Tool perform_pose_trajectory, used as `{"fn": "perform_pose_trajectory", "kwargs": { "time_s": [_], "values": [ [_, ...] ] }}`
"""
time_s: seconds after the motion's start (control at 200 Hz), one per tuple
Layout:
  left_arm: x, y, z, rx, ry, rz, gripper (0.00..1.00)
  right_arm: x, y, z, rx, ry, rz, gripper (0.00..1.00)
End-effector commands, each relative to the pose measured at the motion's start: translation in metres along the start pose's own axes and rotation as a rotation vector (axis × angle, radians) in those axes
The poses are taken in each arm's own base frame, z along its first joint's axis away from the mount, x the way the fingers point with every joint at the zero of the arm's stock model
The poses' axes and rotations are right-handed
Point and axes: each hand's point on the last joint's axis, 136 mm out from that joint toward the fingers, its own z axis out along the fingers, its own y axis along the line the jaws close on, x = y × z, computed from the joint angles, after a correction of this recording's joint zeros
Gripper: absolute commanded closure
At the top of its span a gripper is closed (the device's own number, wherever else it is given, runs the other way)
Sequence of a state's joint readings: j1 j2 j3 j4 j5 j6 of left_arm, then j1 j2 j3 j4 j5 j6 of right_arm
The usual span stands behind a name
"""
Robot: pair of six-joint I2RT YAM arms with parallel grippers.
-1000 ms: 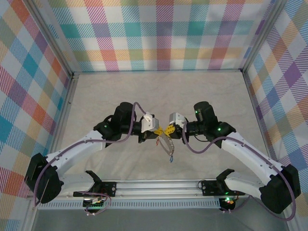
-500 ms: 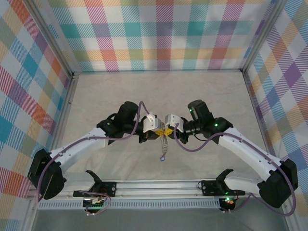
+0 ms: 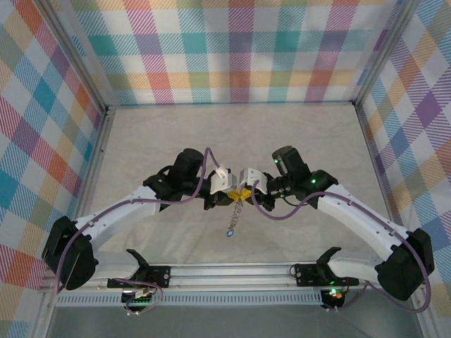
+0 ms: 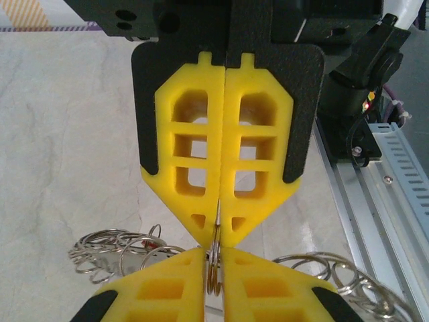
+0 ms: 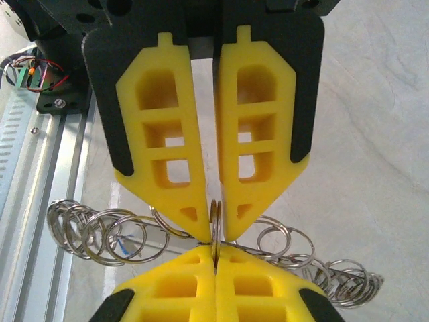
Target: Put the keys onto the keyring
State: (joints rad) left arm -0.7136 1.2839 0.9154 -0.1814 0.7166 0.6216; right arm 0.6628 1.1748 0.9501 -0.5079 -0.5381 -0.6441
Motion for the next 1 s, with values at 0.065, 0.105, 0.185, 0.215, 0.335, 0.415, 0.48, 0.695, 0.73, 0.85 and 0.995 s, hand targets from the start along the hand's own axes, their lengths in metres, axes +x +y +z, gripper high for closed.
{"fn": "perform_pose_trajectory", "kwargs": {
  "time_s": [0.065, 0.105, 0.185, 0.215, 0.335, 0.415, 0.48, 0.695, 0.73, 0.85, 0.995],
  "values": [
    [-0.019, -0.002, -0.002, 0.011, -0.041, 0.055, 0.91, -0.017, 0.005, -0.005, -0.022, -0.049, -0.039, 1.00],
    [-0.018, -0.002, -0.002, 0.011, -0.037, 0.057, 0.98, -0.018, 0.005, -0.006, -0.025, -0.053, -0.040, 1.00],
    [-0.015, -0.005, -0.002, 0.036, -0.016, 0.065, 1.00, -0.023, 0.007, -0.008, -0.022, -0.077, -0.046, 1.00],
    [-0.015, -0.006, -0.002, 0.039, -0.010, 0.066, 1.00, -0.024, 0.006, -0.008, -0.016, -0.088, -0.049, 1.00],
    [-0.019, -0.006, -0.005, 0.023, -0.036, 0.074, 1.00, -0.028, 0.009, -0.012, -0.011, -0.135, -0.065, 0.85],
    [-0.022, -0.008, -0.006, 0.020, -0.066, 0.078, 1.00, -0.026, 0.009, -0.015, 0.000, -0.156, -0.054, 0.84],
    [-0.025, -0.009, -0.007, 0.023, -0.085, 0.080, 1.00, -0.022, 0.009, -0.016, 0.006, -0.162, -0.035, 0.84],
    [-0.034, -0.009, -0.015, 0.004, -0.167, 0.085, 1.00, -0.016, 0.009, -0.022, 0.032, -0.185, -0.009, 0.78],
    [-0.035, -0.010, -0.016, 0.004, -0.172, 0.088, 1.00, -0.015, 0.009, -0.022, 0.037, -0.190, -0.004, 0.76],
    [-0.039, -0.012, -0.020, 0.000, -0.197, 0.099, 1.00, -0.016, 0.011, -0.022, 0.022, -0.215, -0.003, 0.79],
    [-0.045, -0.016, -0.022, 0.014, -0.229, 0.120, 1.00, -0.026, 0.013, -0.022, -0.008, -0.267, -0.006, 0.79]
  ]
}}
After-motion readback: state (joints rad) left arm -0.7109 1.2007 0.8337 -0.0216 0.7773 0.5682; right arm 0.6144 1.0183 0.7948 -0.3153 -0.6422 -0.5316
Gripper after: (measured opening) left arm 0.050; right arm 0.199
